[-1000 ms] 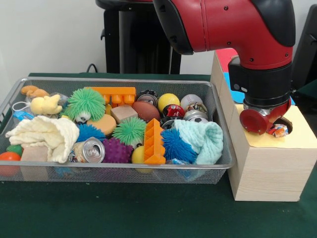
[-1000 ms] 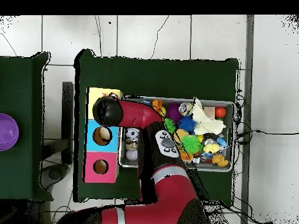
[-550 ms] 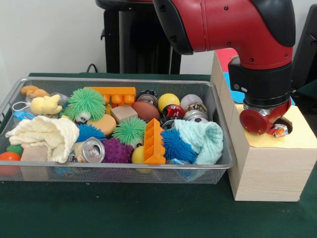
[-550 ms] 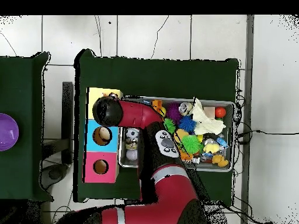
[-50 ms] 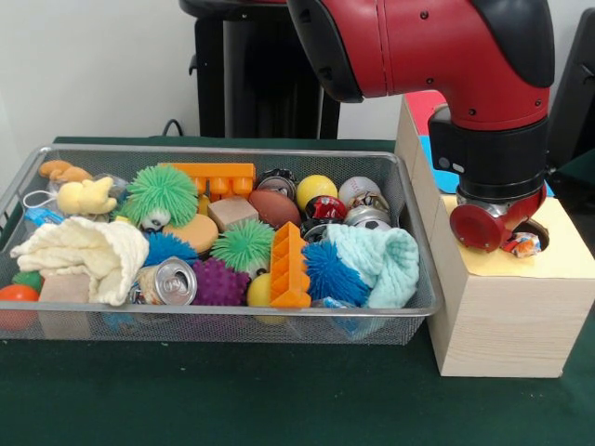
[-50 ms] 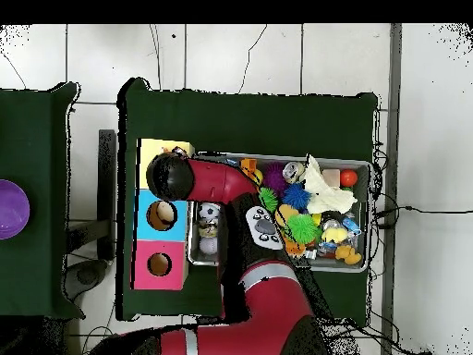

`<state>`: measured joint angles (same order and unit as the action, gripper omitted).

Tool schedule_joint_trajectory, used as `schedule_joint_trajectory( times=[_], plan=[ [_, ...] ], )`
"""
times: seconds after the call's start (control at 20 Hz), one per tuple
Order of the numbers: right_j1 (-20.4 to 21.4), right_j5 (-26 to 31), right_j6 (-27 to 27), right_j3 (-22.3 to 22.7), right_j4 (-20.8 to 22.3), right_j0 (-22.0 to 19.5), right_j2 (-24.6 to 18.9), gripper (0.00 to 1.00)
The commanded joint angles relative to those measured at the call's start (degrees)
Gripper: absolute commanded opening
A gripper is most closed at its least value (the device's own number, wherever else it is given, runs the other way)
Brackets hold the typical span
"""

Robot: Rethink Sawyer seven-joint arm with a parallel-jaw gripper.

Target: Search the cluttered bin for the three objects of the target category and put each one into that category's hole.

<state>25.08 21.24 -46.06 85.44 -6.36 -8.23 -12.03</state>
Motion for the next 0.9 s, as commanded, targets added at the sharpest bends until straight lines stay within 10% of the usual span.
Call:
schedule_joint_trajectory(
  times=[0.05,0.9],
  plan=[
    [-2.71,0.97,-9.8,1.82,2.4,-1.96,0.17,0.0],
    [-2.75,1.72,-10.33,1.25,1.9,-1.26,0.34,0.0]
  ],
)
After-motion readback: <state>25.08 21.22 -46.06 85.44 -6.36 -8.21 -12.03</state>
